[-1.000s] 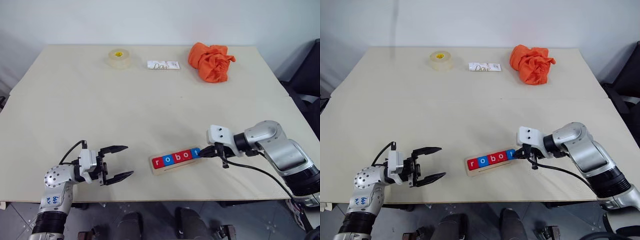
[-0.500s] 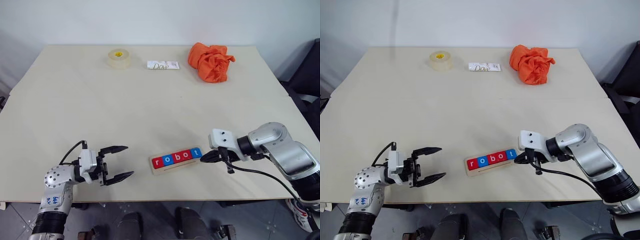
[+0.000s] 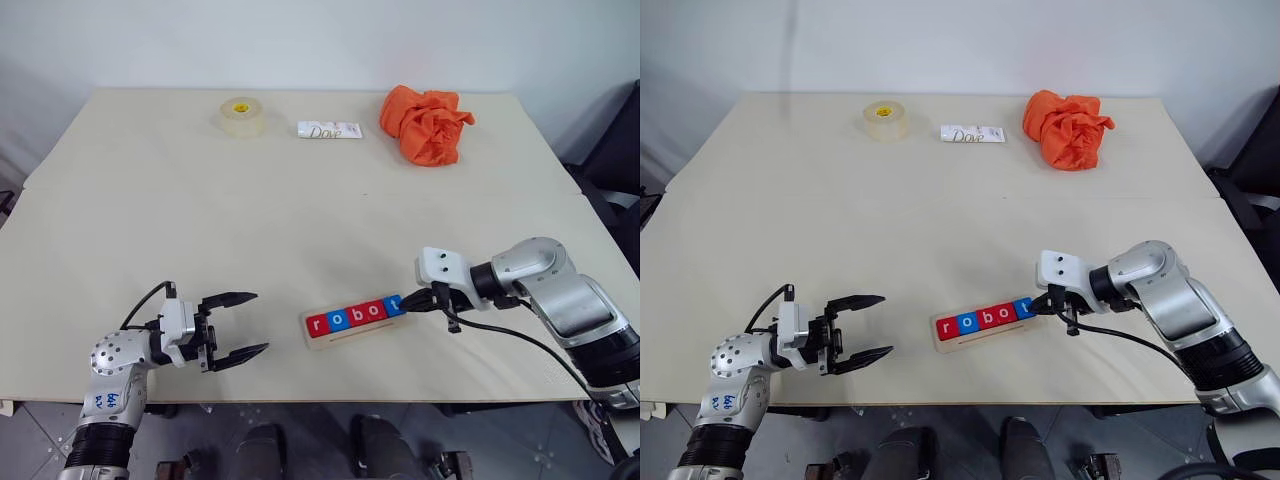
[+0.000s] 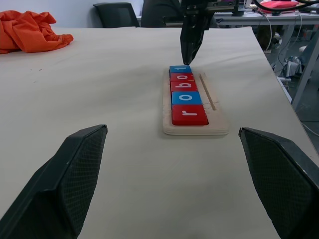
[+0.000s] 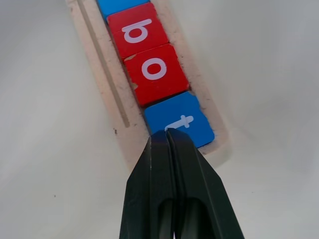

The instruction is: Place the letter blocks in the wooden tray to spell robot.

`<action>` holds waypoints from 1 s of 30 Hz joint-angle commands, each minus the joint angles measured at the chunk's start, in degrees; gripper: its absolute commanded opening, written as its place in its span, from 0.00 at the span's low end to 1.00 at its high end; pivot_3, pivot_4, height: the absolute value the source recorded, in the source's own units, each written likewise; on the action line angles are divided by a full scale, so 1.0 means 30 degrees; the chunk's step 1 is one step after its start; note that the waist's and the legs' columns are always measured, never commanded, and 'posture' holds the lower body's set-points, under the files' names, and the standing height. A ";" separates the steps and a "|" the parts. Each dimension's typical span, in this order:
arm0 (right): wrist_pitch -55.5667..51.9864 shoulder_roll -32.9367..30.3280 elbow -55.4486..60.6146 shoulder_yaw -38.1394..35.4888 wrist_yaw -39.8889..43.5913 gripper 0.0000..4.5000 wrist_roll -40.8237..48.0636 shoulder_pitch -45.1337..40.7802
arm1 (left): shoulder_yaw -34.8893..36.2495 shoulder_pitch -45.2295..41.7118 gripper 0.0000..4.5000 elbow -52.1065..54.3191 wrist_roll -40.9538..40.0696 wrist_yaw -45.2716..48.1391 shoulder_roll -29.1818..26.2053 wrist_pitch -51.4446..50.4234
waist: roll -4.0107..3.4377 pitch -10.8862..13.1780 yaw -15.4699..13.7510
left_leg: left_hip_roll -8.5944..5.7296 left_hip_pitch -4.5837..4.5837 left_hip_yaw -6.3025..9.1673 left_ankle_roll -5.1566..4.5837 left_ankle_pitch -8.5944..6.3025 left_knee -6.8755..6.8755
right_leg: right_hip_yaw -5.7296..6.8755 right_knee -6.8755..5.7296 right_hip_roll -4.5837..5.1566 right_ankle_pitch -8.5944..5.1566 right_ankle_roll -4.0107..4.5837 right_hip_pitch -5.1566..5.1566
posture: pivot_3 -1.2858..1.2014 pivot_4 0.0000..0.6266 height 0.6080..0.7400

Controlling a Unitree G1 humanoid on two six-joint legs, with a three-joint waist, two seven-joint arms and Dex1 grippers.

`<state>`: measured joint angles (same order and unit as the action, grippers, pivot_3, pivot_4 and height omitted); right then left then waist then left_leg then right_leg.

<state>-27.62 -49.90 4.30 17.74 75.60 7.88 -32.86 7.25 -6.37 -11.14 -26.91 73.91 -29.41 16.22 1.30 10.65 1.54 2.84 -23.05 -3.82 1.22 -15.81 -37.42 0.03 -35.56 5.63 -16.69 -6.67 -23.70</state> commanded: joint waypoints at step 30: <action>0.3665 0.2256 -0.4648 0.0276 0.0065 0.01 -0.2256 -0.1811 | 0.0168 0.0131 1.00 0.0451 -0.0259 -0.0134 -0.0283 0.0240 | -0.0001 0.0000 0.0028 | 0.0007 0.0001 -0.0019 0.0000 0.0000 -0.0003 | -0.0001 -0.0017 -0.0014 0.0001 -0.0003 -0.0003 | 0.52 0.24 1.00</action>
<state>-16.72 -42.18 -10.57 19.24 75.54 1.39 -38.78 6.86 -5.88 -10.50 -26.93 73.40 -29.81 16.25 1.30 10.65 1.62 2.86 -23.05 -3.87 1.22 -15.81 -37.43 0.02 -35.61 5.59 -16.69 -6.68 -23.71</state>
